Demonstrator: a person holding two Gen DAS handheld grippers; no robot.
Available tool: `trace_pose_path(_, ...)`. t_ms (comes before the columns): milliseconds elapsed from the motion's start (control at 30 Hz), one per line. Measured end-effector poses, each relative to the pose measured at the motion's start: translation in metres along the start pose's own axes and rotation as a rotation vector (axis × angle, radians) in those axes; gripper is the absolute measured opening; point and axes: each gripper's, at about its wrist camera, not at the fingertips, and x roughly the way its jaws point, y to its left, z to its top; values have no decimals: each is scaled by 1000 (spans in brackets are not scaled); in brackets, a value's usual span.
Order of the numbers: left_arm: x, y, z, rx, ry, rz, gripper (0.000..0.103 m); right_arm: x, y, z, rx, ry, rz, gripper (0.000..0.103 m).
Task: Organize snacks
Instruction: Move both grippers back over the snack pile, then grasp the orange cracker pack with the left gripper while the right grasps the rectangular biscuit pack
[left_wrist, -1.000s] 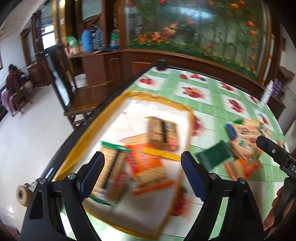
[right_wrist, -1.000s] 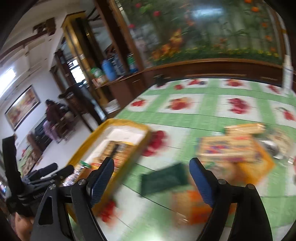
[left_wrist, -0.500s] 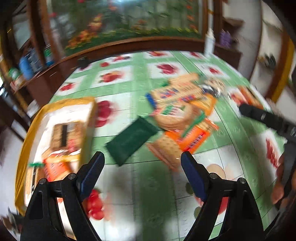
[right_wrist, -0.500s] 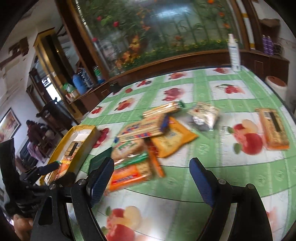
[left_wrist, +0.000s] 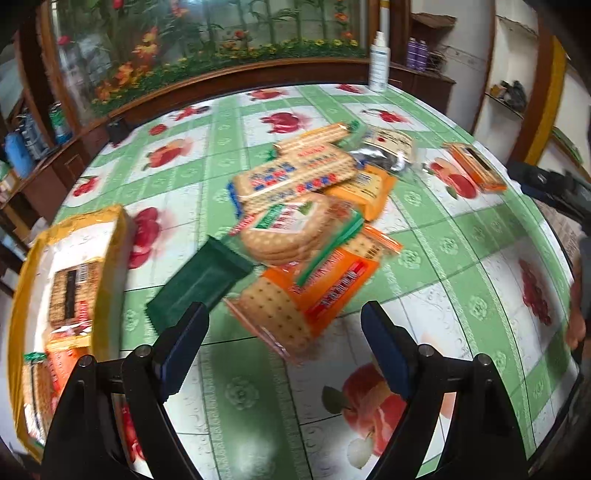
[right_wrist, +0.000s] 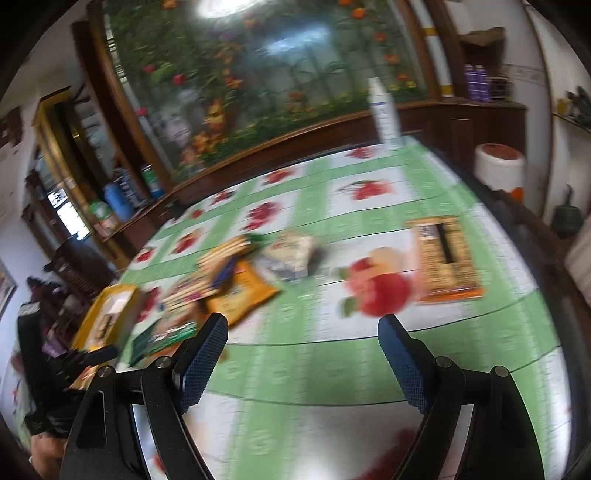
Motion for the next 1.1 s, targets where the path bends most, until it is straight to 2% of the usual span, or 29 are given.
trace_pose_path(133,5,5,-1,14,16,-74,85,5,-27,10,60,6,-86,86)
trace_pose_path(367,19,12,4,6,39,-119,85,4,-35,17,86,-14,-85,86)
trace_pose_path(633,27,4,13,53,50,-96,85,17,-43,21,101,0,-104,86)
trace_pose_path(867,37,0,15,65,49,-58,85,41,-57,29,85,44,-211,86)
trace_pose_path(1033,43,-3,15,85,62,-63,85,67,-66,38,69,90,-293,86)
trace_pose_path(1100,45,-8,17,106,72,-49,85,75,-71,42,73,103,-304,86)
